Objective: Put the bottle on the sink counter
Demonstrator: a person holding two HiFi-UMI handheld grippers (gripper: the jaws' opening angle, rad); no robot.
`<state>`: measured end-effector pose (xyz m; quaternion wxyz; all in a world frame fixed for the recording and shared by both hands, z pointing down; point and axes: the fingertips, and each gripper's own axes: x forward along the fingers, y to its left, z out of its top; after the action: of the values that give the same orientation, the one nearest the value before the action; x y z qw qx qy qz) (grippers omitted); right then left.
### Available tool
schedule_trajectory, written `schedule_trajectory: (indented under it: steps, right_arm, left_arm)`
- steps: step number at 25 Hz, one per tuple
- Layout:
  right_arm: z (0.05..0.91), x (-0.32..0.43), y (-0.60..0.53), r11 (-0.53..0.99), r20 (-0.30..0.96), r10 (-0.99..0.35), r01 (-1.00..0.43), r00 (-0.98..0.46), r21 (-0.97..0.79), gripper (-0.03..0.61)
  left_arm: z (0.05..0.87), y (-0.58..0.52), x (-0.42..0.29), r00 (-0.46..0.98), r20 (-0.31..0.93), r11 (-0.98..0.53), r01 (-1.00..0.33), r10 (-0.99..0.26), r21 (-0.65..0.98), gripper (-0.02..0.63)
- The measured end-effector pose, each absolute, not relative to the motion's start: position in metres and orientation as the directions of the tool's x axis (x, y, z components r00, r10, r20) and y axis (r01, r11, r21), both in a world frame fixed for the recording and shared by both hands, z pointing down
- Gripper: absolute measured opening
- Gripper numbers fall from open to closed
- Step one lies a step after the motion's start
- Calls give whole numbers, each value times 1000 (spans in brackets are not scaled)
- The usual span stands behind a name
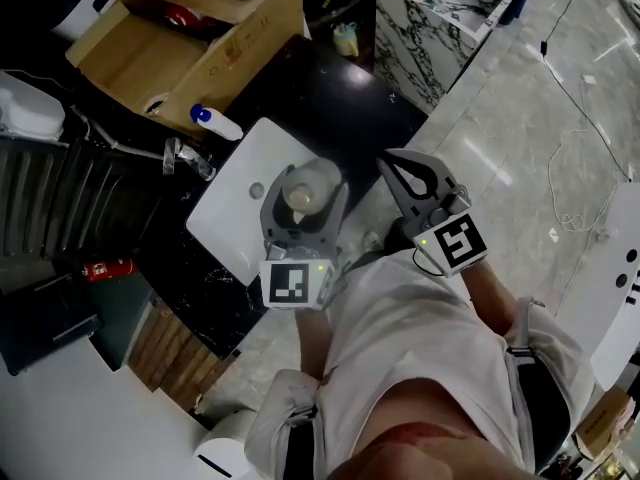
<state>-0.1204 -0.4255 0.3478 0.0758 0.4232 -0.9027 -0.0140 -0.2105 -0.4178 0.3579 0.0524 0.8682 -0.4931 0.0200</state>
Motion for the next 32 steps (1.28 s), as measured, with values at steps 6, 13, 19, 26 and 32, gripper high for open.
schedule_trajectory:
  steps: [6, 13, 19, 26, 32]
  right_arm:
    - [358, -109, -445, 614, 148, -787, -785, -599, 86, -2]
    - [373, -101, -478, 621, 174, -779, -780, -602, 81, -2]
    - [392, -99, -514, 651, 212, -748, -758, -629, 49, -2]
    - [416, -97, -559, 678, 243, -718, -735, -653, 27, -2]
    - [438, -99, -596, 696, 258, -696, -718, -670, 13, -2]
  left_arm:
    - [367, -440, -205, 527, 97, -521, -850, -844, 78, 324]
    - [386, -476, -202, 510, 118, -502, -860, -852, 96, 324]
    - [405, -513, -200, 473, 159, -462, -881, -866, 104, 324]
    - [429, -556, -200, 432, 192, -422, -902, -881, 96, 324]
    - [455, -591, -200, 408, 229, -399, -913, -884, 84, 324]
